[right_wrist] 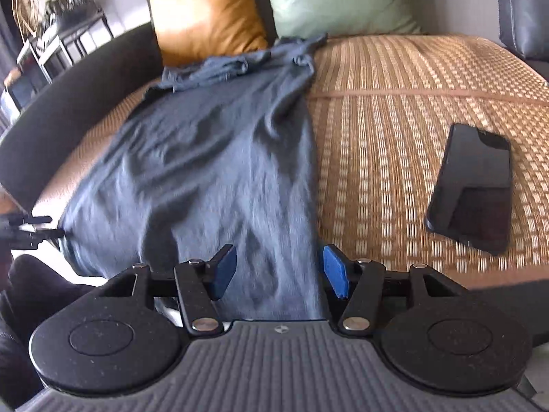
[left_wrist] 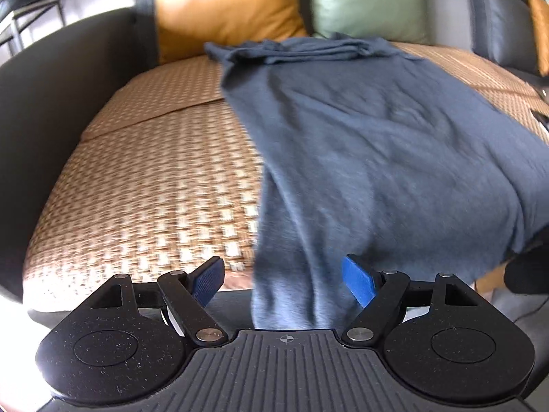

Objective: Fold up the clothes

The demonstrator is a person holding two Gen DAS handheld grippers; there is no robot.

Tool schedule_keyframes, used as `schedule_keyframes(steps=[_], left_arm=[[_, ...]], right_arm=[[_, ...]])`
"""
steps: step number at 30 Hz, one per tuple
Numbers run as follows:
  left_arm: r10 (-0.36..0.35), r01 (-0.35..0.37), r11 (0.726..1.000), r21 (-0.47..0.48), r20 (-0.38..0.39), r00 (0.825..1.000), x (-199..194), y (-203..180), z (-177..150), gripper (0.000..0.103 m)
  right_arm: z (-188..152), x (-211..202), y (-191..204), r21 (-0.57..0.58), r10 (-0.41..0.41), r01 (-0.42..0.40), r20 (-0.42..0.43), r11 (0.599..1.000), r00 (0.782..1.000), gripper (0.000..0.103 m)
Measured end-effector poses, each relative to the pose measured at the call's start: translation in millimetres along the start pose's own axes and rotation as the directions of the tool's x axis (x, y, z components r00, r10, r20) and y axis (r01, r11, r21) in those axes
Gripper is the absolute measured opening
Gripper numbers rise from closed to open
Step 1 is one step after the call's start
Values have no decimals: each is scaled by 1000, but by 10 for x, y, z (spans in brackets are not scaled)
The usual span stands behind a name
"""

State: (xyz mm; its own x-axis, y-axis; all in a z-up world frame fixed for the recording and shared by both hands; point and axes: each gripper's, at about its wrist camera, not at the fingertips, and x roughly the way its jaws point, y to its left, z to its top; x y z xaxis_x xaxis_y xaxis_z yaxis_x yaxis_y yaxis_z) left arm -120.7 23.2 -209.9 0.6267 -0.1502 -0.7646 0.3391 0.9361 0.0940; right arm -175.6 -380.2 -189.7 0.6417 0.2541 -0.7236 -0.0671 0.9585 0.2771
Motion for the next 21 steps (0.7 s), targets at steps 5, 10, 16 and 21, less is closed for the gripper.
schedule_keyframes(steps=[5,10,16,21], left_arm=[[22,-24,987,156,14,1000,49,-335,-106,78],[-38,38,980,198,-3,999,-65,-403,-86,13],[-308,306,941,-146,11,951,-345,282,61,17],[-236,205,960,-191,-157,959,14,403,-194,50]], right_arm=[[-142,83,47,-74,-57,55,-23,996,998,61],[-189,167,55,-103,-59,55,-43,993,997,2],[-100,-296,-208,112,104,-110,60,988,993,5],[-185,0,-309,57,8,-2,-107,998,994,8]])
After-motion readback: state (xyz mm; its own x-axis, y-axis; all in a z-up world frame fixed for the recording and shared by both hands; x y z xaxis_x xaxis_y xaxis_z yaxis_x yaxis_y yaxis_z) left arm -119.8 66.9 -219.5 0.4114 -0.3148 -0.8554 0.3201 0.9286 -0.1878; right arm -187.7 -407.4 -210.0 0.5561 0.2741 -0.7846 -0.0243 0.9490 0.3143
